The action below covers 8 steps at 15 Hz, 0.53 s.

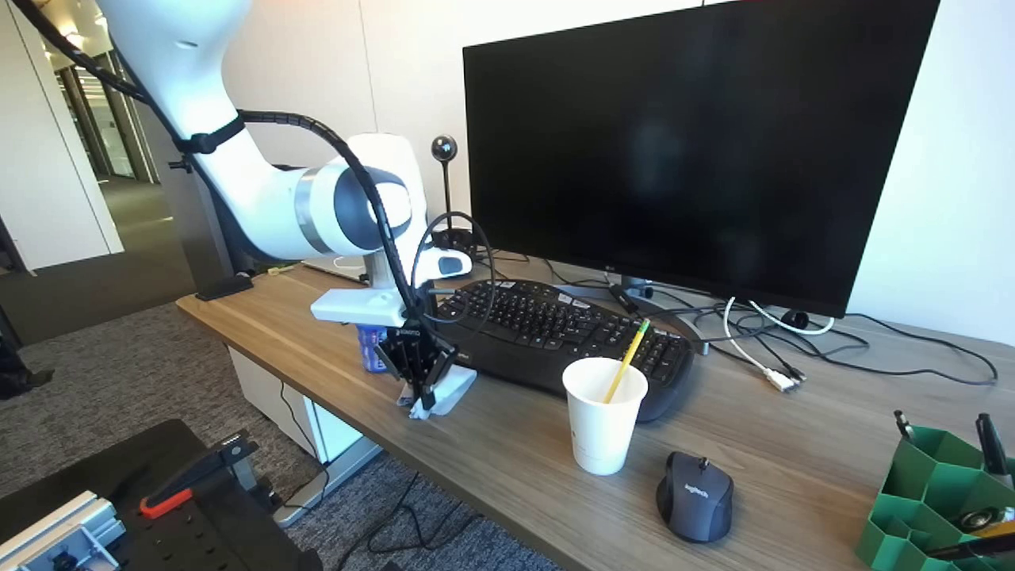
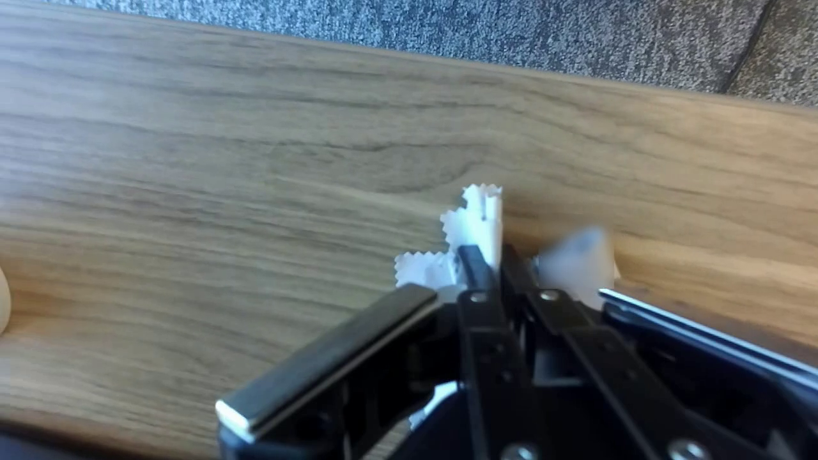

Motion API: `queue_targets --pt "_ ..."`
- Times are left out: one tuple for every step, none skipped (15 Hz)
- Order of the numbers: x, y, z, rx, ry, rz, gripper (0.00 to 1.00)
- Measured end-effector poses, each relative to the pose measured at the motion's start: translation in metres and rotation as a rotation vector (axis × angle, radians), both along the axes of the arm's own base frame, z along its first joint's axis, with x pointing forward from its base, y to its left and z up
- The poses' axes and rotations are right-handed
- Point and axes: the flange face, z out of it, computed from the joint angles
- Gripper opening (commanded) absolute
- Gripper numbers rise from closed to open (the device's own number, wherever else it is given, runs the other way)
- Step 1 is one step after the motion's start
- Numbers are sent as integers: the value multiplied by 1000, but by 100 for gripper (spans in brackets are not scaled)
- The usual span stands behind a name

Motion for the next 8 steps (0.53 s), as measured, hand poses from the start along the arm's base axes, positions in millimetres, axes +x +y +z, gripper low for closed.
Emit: queue_targets --pt "1 -5 0 -8 4 -12 2" --pt "3 -9 0 -15 8 -24 2" --pt "5 -14 0 -22 11 -36 2" --pt "6 -19 -1 -28 14 -50 2" --pt "7 -23 -1 -35 18 -63 2" --pt "8 -28 -1 -41 20 -76 2" --pt "10 -33 -1 -47 23 -90 2" --pt "12 -39 -1 -51 23 -103 2"
